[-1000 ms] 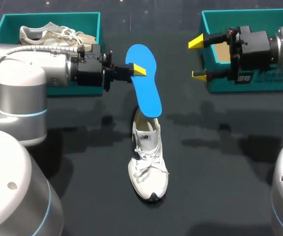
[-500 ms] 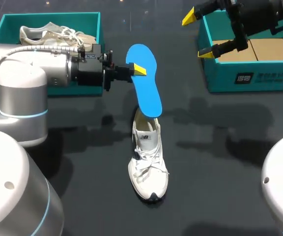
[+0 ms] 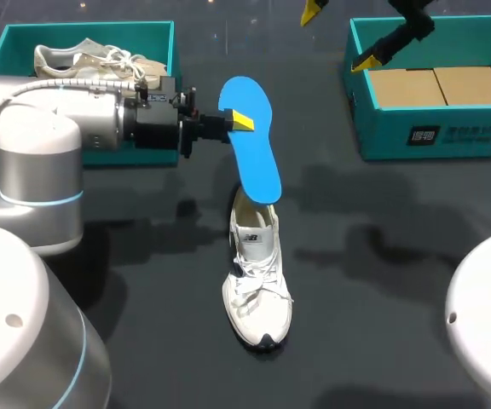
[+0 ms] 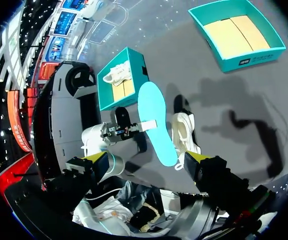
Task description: Take the shoe out of the shoebox, open the shoe tongue, remove and reinsert the insole, then place the shoe into the shoebox
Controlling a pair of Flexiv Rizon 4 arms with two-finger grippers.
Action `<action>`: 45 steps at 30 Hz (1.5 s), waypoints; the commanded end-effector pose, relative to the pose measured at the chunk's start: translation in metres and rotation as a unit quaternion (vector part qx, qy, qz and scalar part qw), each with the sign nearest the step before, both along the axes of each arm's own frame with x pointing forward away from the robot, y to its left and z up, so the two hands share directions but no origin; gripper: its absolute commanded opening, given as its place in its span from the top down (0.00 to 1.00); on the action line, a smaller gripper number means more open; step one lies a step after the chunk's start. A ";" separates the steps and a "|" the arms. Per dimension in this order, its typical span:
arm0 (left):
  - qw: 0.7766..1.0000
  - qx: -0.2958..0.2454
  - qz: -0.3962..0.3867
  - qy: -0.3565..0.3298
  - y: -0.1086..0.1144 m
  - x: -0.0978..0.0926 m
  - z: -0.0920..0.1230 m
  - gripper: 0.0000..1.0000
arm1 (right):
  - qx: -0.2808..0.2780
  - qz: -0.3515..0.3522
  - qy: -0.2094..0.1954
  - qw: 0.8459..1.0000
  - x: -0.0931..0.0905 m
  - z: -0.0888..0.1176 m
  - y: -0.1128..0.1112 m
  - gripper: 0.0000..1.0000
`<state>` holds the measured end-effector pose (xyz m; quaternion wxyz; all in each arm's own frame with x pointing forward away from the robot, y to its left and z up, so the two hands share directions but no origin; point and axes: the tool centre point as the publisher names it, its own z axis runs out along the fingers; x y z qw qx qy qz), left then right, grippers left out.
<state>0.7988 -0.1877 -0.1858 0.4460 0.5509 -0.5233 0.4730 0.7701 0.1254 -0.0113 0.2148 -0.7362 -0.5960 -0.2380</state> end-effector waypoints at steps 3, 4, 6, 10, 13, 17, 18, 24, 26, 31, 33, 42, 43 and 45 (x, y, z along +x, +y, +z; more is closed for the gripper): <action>1.000 0.001 0.000 0.000 0.000 0.000 0.000 1.00 | -0.204 0.012 0.031 0.978 0.001 0.009 0.009 0.00; 1.000 0.001 0.000 0.000 0.000 0.000 0.000 1.00 | -0.212 0.014 0.028 0.977 0.001 0.010 0.010 0.00; 1.000 0.001 0.000 0.000 0.000 0.000 0.000 1.00 | -0.225 0.022 0.022 0.974 0.001 0.011 0.013 0.00; 1.000 0.001 0.000 0.000 0.000 0.000 0.000 1.00 | -0.244 0.033 0.009 0.969 -0.001 0.014 0.018 0.00; 1.000 0.001 0.000 0.000 0.000 0.000 0.000 1.00 | -0.254 0.034 0.003 0.967 -0.001 0.014 0.022 0.00; 1.000 0.001 0.000 0.000 0.000 0.000 0.000 1.00 | -0.264 0.039 -0.006 0.964 0.000 0.013 0.030 0.00; 1.000 0.001 0.000 0.000 0.000 0.000 0.000 1.00 | -0.264 0.041 -0.009 0.963 0.000 0.013 0.033 0.00; 1.000 0.001 0.000 0.000 0.000 0.000 0.000 1.00 | -0.269 0.061 -0.016 0.961 0.006 0.012 0.047 0.00; 1.000 0.001 0.000 0.000 0.000 0.000 0.000 1.00 | -0.266 0.067 -0.018 0.961 0.007 0.011 0.050 0.00; 1.000 0.001 0.000 0.000 0.000 0.000 0.000 1.00 | -0.271 0.071 -0.011 0.960 0.014 0.005 0.061 0.00; 1.000 0.001 0.000 0.000 0.000 0.000 0.000 1.00 | -0.273 0.072 -0.010 0.959 0.017 0.001 0.065 0.00; 1.000 0.001 0.000 0.000 0.000 0.000 0.000 1.00 | -0.279 0.070 -0.019 0.957 0.018 -0.006 0.080 0.00; 1.000 0.001 0.000 0.000 0.000 0.000 0.000 1.00 | -0.281 0.071 -0.020 0.957 0.018 -0.006 0.081 0.00; 1.000 0.001 0.000 0.000 0.000 0.000 0.000 1.00 | -0.283 0.071 -0.019 0.956 0.017 -0.007 0.082 0.00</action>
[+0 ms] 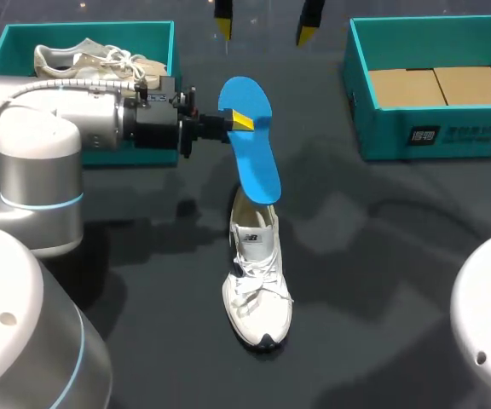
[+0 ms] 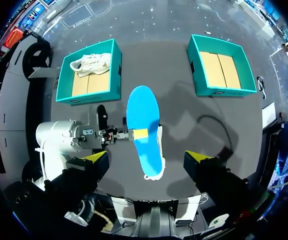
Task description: Take the shoe out of the shoebox, open the shoe tongue, remove and reinsert the insole, then place the shoe into the shoebox
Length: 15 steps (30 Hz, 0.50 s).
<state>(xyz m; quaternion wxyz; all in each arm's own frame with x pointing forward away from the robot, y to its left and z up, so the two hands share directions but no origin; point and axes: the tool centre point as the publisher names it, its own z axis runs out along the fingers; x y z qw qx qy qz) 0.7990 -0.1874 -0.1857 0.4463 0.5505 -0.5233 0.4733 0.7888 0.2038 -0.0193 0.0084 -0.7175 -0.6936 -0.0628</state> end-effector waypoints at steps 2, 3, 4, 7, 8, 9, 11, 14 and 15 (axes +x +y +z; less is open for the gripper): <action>1.000 0.001 0.000 0.000 0.000 -0.001 0.000 1.00 | -0.009 0.001 0.000 1.000 -0.002 0.001 0.005 0.00; 1.000 0.001 0.000 0.000 0.000 -0.001 0.000 1.00 | -0.010 0.001 0.000 1.000 -0.002 0.001 0.005 0.00; 1.000 0.001 0.000 0.000 0.000 -0.001 0.000 1.00 | -0.011 0.001 0.000 1.000 -0.002 0.001 0.005 0.00; 1.000 0.001 0.000 0.000 0.000 -0.001 0.000 1.00 | -0.012 0.002 0.001 1.000 -0.003 0.000 0.007 0.00; 1.000 0.001 0.000 0.000 0.000 -0.001 0.000 1.00 | -0.013 0.002 0.002 1.000 -0.003 0.000 0.007 0.00; 1.000 0.001 0.000 0.000 0.000 -0.001 0.000 1.00 | -0.013 0.002 0.002 1.000 -0.003 0.000 0.007 0.00; 1.000 0.001 0.000 0.000 0.000 -0.001 0.000 1.00 | -0.013 0.003 0.003 1.000 -0.003 0.000 0.008 0.00; 1.000 0.001 0.000 0.000 0.000 -0.001 0.000 1.00 | -0.015 0.002 0.005 1.000 -0.004 0.000 0.008 0.00; 1.000 0.001 0.000 0.000 0.000 -0.001 0.000 1.00 | -0.017 0.000 0.005 1.000 -0.004 0.001 0.008 0.00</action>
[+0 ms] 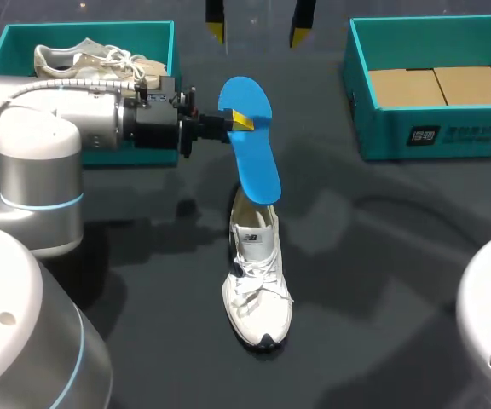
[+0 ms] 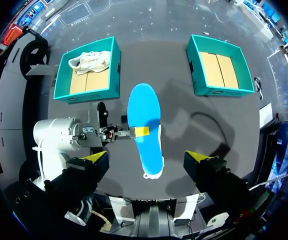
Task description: Take the shoe out of the shoebox, open the shoe tongue, remove and reinsert the insole, then place the shoe into the shoebox
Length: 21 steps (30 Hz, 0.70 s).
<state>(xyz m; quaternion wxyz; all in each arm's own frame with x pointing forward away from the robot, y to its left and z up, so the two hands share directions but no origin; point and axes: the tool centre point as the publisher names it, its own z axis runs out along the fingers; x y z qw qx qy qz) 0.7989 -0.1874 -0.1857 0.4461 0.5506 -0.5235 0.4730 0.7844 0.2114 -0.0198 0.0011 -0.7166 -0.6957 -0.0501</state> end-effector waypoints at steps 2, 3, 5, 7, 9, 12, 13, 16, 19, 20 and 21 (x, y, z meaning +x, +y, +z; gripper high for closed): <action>1.000 0.001 0.000 0.000 0.000 0.000 0.000 1.00 | -0.003 -0.003 0.000 1.000 0.000 0.002 0.000 0.00; 1.000 0.001 0.000 0.000 0.000 0.000 0.000 1.00 | -0.002 -0.004 0.000 1.000 0.000 0.002 0.000 0.00; 1.000 0.001 0.000 0.000 0.000 0.000 0.000 1.00 | 0.003 -0.007 -0.001 1.000 0.000 0.002 -0.002 0.00; 1.000 0.001 0.000 0.000 0.000 0.000 0.000 1.00 | 0.026 -0.005 -0.007 1.000 0.000 0.002 -0.006 0.00; 1.000 0.001 0.000 0.000 0.000 0.000 0.000 1.00 | 0.039 -0.012 -0.008 0.999 0.000 0.001 -0.009 0.00; 1.000 0.001 0.000 0.000 0.000 0.000 0.000 1.00 | 0.059 -0.019 -0.010 0.998 0.000 0.002 -0.016 0.00; 1.000 0.001 0.000 0.000 0.000 0.000 0.000 1.00 | 0.064 -0.025 -0.009 0.998 -0.001 0.000 -0.018 0.00; 1.000 0.001 0.000 0.000 0.000 0.000 0.000 1.00 | 0.083 -0.032 -0.013 0.996 -0.002 -0.003 -0.023 0.00; 1.000 0.001 0.000 0.000 0.000 0.000 0.000 1.00 | 0.106 -0.039 -0.014 0.993 -0.001 -0.004 -0.030 0.00; 1.000 0.001 0.000 0.000 0.000 0.000 0.000 1.00 | 0.117 -0.041 -0.017 0.992 -0.001 -0.005 -0.032 0.00; 1.000 0.001 0.000 0.000 0.000 0.000 0.000 1.00 | 0.127 -0.042 -0.018 0.991 -0.002 -0.006 -0.034 0.00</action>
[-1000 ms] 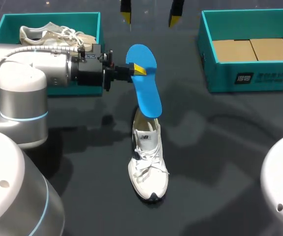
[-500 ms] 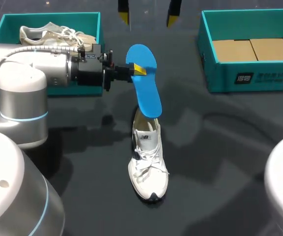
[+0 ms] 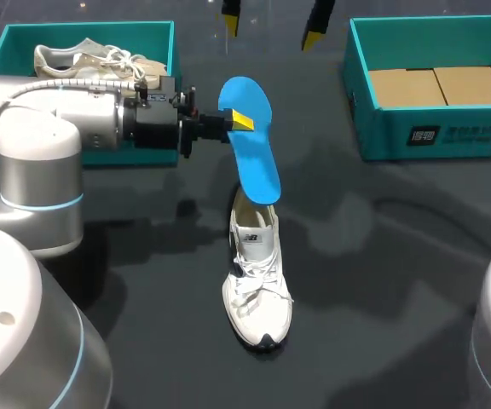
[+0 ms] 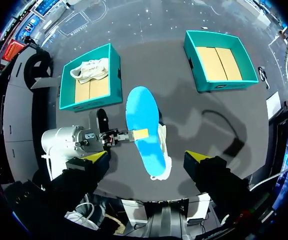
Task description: Take the shoe out of the shoebox, open the shoe tongue, remove and reinsert the insole, then place the shoe into the shoebox
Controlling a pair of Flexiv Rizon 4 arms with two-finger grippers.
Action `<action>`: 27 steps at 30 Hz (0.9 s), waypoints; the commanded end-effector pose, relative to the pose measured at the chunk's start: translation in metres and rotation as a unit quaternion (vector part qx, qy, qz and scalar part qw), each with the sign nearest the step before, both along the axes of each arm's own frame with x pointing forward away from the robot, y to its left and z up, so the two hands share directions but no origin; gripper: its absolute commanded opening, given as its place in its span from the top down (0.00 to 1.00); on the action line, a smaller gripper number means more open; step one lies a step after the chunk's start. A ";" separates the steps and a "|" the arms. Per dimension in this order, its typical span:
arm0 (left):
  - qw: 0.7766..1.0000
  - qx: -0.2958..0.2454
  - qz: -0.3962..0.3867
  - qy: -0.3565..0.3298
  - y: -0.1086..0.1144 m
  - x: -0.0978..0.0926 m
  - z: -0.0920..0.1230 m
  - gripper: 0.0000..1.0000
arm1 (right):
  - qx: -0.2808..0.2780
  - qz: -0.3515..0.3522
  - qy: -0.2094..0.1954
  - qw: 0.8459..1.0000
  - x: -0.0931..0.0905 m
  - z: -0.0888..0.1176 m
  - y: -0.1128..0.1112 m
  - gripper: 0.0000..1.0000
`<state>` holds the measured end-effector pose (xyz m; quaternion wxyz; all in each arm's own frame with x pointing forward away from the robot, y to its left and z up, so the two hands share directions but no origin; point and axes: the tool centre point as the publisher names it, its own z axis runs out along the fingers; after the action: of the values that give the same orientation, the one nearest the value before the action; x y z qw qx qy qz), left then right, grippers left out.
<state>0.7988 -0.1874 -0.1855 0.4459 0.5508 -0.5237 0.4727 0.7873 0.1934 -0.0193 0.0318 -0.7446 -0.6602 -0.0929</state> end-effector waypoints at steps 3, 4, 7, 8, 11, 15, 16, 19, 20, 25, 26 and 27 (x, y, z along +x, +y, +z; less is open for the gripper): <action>1.000 0.000 0.000 0.000 0.000 0.000 -0.001 1.00 | 0.106 -0.002 -0.015 0.994 -0.005 -0.011 -0.023 0.00; 1.000 0.000 0.000 0.000 0.000 0.000 -0.001 1.00 | 0.119 -0.001 -0.015 0.993 -0.005 -0.012 -0.025 0.00; 1.000 0.000 0.000 0.000 0.000 0.000 -0.001 1.00 | 0.148 -0.002 -0.015 0.989 -0.006 -0.015 -0.029 0.00; 1.000 0.000 0.000 0.000 0.000 0.000 -0.001 1.00 | 0.158 -0.002 -0.016 0.987 -0.006 -0.016 -0.030 0.00; 1.000 0.000 0.000 0.000 0.000 0.000 -0.001 1.00 | 0.193 -0.006 -0.019 0.981 -0.008 -0.020 -0.035 0.00; 1.000 0.000 0.000 0.000 0.000 0.000 -0.001 1.00 | 0.237 -0.009 -0.025 0.971 -0.011 -0.026 -0.043 0.00; 1.000 0.000 0.000 0.000 0.000 0.000 -0.001 1.00 | 0.250 -0.010 -0.028 0.968 -0.012 -0.027 -0.045 0.00; 1.000 0.000 0.000 0.000 0.000 0.000 -0.001 1.00 | 0.292 -0.008 -0.038 0.956 -0.015 -0.032 -0.053 0.00; 1.000 0.000 0.000 0.000 0.000 0.000 -0.001 1.00 | 0.305 -0.008 -0.041 0.952 -0.016 -0.034 -0.055 0.00; 1.000 0.000 0.000 0.000 0.000 0.000 -0.001 1.00 | 0.361 -0.011 -0.050 0.931 -0.020 -0.040 -0.061 0.00; 1.000 0.000 0.000 0.000 0.000 0.000 -0.001 1.00 | 0.367 -0.014 -0.050 0.929 -0.020 -0.041 -0.062 0.00; 1.000 0.000 0.000 0.000 0.000 0.000 -0.001 1.00 | 0.377 -0.014 -0.050 0.925 -0.021 -0.042 -0.062 0.00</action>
<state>0.7989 -0.1877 -0.1853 0.4460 0.5508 -0.5236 0.4728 0.7708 0.1365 -0.0547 0.1431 -0.7462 -0.6151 -0.2106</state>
